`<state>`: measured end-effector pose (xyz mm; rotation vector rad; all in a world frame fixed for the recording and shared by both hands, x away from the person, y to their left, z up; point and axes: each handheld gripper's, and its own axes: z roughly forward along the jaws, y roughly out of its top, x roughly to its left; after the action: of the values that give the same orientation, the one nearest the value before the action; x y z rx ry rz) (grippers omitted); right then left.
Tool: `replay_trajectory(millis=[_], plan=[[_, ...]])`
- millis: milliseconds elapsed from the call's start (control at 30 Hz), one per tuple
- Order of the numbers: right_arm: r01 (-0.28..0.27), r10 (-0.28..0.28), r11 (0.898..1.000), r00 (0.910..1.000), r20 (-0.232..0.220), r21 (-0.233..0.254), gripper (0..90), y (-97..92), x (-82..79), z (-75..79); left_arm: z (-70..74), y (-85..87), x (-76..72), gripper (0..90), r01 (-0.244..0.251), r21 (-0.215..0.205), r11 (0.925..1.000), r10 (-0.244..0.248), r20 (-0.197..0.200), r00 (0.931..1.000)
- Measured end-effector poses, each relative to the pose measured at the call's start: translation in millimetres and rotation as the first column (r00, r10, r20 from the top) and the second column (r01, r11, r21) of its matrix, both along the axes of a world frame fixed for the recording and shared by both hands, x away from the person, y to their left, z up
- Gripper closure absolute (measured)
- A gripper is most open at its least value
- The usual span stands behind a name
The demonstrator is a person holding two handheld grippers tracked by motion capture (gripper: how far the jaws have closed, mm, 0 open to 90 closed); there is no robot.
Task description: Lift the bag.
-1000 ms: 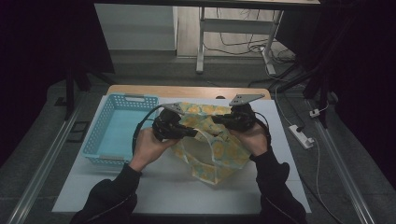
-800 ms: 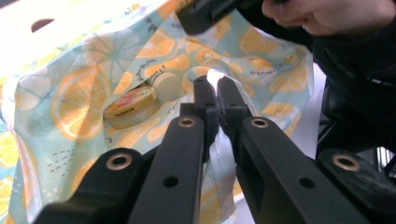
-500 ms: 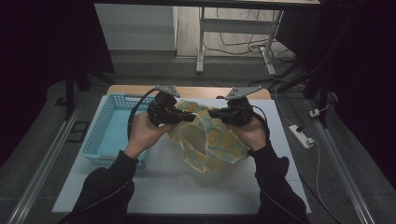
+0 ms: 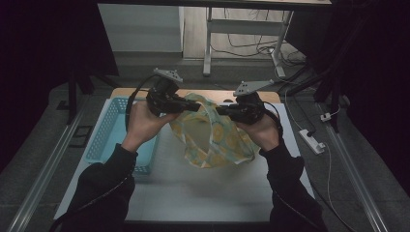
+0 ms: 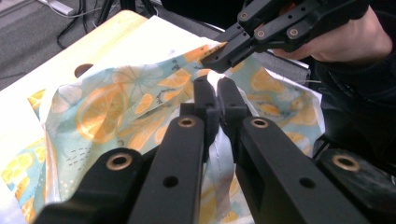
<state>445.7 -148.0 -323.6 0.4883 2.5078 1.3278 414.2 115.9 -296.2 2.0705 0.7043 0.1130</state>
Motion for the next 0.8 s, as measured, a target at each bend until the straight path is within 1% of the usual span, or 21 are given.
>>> replay_trajectory(millis=[67,333,467,600,733,800], plan=[[-0.002,0.002,1.0,0.9999,0.015,-0.001,90.0,0.4,-0.8,5.3,5.4,1.4,1.8,89.3,0.0,-0.012,0.9999,0.0,0.002,1.0],[0.007,-0.006,1.0,0.9979,0.065,-0.013,90.0,3.0,-2.8,25.5,27.4,4.7,6.2,89.3,-0.034,-0.053,0.998,0.035,0.027,0.999],[0.012,-0.011,1.0,0.997,0.077,-0.008,90.0,3.9,-2.5,36.0,37.9,5.6,7.8,89.3,-0.043,-0.066,0.9969,0.045,0.038,0.9982],[0.013,-0.012,1.0,0.9951,0.098,-0.013,90.0,4.8,-3.7,46.8,47.2,8.4,9.1,89.3,-0.05,-0.078,0.9957,0.054,0.052,0.9972],[0.01,-0.01,1.0,0.9936,0.113,-0.001,90.0,5.2,-4.9,58.5,55.5,11.8,9.3,89.4,-0.054,-0.102,0.9934,0.06,0.058,0.9965],[0.009,-0.01,1.0,0.9924,0.122,0.004,90.0,5.7,-6.0,65.2,60.7,14.1,9.3,89.3,-0.062,-0.105,0.9925,0.069,0.067,0.9954]])
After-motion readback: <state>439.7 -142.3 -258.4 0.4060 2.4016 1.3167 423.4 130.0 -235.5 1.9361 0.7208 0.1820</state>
